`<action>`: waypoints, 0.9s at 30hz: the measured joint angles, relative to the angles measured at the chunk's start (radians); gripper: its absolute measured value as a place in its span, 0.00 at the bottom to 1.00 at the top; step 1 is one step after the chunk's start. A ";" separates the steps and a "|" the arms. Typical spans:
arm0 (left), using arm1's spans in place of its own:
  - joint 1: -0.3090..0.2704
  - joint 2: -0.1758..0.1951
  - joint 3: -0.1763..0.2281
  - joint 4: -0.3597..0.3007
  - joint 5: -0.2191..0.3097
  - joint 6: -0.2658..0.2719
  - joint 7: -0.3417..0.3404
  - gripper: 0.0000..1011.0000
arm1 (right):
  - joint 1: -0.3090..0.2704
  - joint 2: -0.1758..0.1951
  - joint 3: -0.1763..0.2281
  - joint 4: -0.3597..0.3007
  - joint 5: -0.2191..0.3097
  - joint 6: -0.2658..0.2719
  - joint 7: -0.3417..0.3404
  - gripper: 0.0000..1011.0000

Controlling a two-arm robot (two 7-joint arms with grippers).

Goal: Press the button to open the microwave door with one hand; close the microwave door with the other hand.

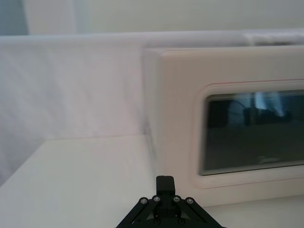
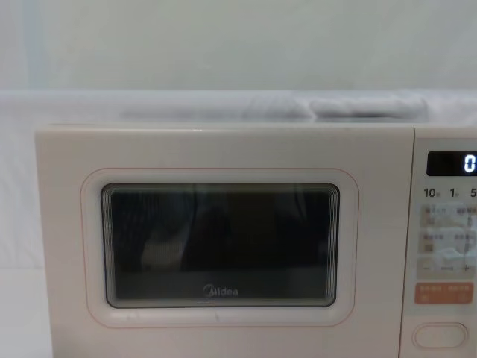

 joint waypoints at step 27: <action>-0.055 -0.091 -0.049 0.085 -0.005 0.030 -0.044 0.00 | 0.000 0.000 0.000 0.000 0.000 0.000 0.000 0.99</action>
